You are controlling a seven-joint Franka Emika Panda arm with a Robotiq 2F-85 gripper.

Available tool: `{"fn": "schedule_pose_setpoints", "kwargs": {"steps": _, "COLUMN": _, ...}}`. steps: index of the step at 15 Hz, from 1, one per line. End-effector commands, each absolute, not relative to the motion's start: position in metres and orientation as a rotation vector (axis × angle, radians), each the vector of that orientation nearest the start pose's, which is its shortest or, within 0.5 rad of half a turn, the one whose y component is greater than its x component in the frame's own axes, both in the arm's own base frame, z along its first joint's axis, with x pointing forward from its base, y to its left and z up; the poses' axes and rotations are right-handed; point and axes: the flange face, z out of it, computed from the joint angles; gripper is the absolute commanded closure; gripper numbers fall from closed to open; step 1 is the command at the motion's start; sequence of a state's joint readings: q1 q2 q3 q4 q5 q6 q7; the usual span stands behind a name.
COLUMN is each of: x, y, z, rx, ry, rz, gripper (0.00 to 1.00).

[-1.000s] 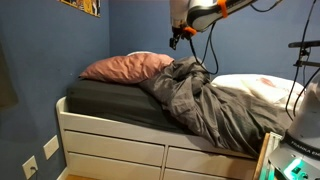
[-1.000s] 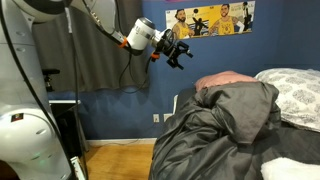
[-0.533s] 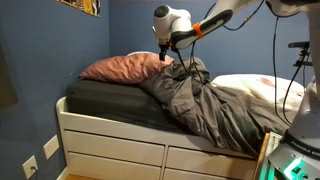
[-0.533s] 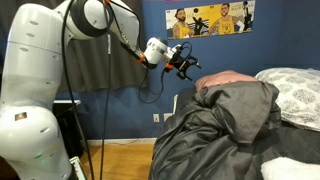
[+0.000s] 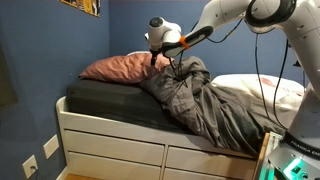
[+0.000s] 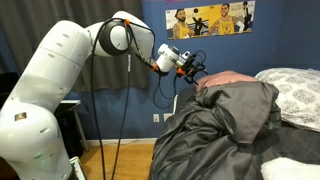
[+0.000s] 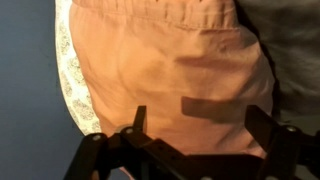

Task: Move the brown pillow to the right

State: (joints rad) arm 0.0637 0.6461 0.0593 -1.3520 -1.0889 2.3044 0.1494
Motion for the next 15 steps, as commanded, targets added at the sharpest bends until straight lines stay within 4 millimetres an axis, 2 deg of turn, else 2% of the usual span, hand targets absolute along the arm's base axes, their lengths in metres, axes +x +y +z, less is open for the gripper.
{"fn": "schedule_pose_setpoints", "kwargs": {"steps": 1, "x": 0.782, "y": 0.059, "z": 0.371, "rx": 2.25, "ry": 0.679, "rz": 0.468, "gripper": 0.0}}
{"fn": "schedule_pose_setpoints", "kwargs": {"steps": 5, "x": 0.797, "y": 0.041, "z": 0.354, "rx": 2.305, "ry": 0.623, "rz": 0.443, "gripper": 0.0}}
{"fn": "schedule_pose_setpoints", "kwargs": {"steps": 7, "x": 0.804, "y": 0.028, "z": 0.348, "rx": 2.317, "ry": 0.571, "rz": 0.446, "gripper": 0.28}}
{"fn": "schedule_pose_setpoints", "kwargs": {"steps": 11, "x": 0.812, "y": 0.012, "z": 0.343, "rx": 2.354, "ry": 0.484, "rz": 0.437, "gripper": 0.55}}
{"fn": "schedule_pose_setpoints", "kwargs": {"steps": 15, "x": 0.813, "y": 0.016, "z": 0.349, "rx": 2.401, "ry": 0.393, "rz": 0.403, "gripper": 0.83}}
